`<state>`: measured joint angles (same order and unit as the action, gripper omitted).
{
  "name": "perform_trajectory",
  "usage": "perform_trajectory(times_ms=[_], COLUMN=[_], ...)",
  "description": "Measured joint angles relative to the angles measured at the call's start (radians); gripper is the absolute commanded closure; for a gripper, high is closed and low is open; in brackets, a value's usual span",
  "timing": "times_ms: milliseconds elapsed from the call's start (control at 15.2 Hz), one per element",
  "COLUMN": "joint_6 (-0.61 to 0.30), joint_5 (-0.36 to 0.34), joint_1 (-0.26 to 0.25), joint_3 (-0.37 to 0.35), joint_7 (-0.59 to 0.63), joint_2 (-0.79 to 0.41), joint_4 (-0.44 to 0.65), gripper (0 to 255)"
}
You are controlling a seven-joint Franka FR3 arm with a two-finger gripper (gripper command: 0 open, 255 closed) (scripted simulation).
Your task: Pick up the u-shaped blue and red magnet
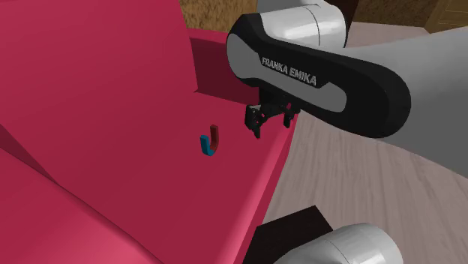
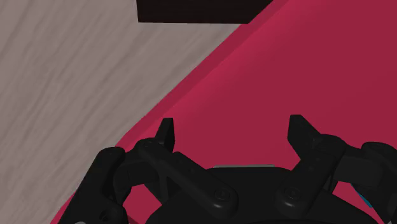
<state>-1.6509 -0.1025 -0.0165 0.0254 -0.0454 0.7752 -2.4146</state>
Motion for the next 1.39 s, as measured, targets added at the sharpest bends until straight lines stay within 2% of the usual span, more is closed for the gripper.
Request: perform_trajectory(times_ms=[198,726,1188,1386], joint_6=[-0.023,-0.173,-0.268,-0.308], joint_5=[0.017,0.096,0.135,0.137], joint_1=[-0.009,-0.05,-0.075,-0.077], joint_3=[-0.014,-0.078,-0.124,-0.128], joint_7=[0.02,0.117,0.185,0.19], joint_2=[-0.036,-0.26,-0.483,-0.5], joint_4=[0.015,0.107,0.258,0.236], gripper=[0,0,0,0])
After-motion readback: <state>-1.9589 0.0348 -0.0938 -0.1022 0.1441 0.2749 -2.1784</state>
